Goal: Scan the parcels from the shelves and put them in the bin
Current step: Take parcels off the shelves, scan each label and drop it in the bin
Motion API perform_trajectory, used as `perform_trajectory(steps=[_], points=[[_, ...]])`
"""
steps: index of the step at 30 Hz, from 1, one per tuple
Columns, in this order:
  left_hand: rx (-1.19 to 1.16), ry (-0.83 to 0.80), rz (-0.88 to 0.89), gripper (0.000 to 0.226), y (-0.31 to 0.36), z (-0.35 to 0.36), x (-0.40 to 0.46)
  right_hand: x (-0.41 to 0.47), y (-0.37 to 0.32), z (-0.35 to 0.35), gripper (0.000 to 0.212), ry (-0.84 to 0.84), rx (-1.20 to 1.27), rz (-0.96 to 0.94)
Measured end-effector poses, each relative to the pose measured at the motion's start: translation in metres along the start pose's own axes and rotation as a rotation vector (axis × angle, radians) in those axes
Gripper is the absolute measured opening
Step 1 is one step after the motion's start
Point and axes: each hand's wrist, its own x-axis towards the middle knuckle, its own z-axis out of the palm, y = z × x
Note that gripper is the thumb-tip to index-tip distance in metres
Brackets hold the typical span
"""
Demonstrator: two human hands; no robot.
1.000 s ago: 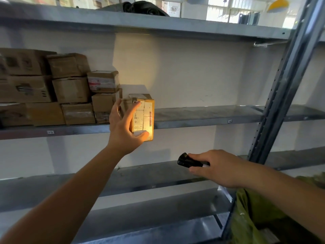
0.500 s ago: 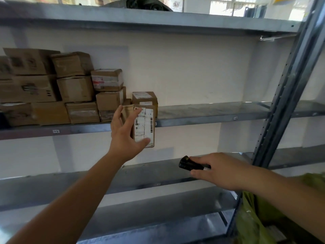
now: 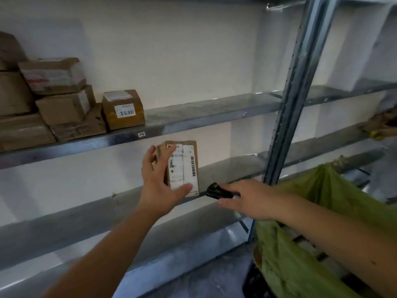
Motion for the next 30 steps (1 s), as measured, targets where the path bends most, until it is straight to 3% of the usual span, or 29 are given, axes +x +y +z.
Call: perform_trajectory(steps=[7, 14, 20, 26, 30], points=[[-0.213, -0.187, -0.047, 0.109, 0.011, 0.092, 0.002, -0.017, 0.076, -0.001, 0.062, 0.072, 0.026, 0.170], [-0.332, -0.409, -0.014, 0.103, 0.040, 0.197, 0.000, -0.057, 0.176, 0.005, 0.053, 0.177, 0.228, 0.409], [-0.353, -0.628, 0.008, 0.099, 0.075, 0.275, -0.005, -0.085, 0.264, 0.016, 0.071, 0.210, 0.291, 0.645], [-0.384, -0.865, -0.049, 0.106, 0.081, 0.352, -0.003, -0.100, 0.323, 0.036, 0.069, 0.243, 0.389, 0.833], [-0.482, -0.985, -0.242, 0.111, 0.087, 0.397, 0.001, -0.118, 0.343, 0.047, 0.070, 0.265, 0.475, 0.925]])
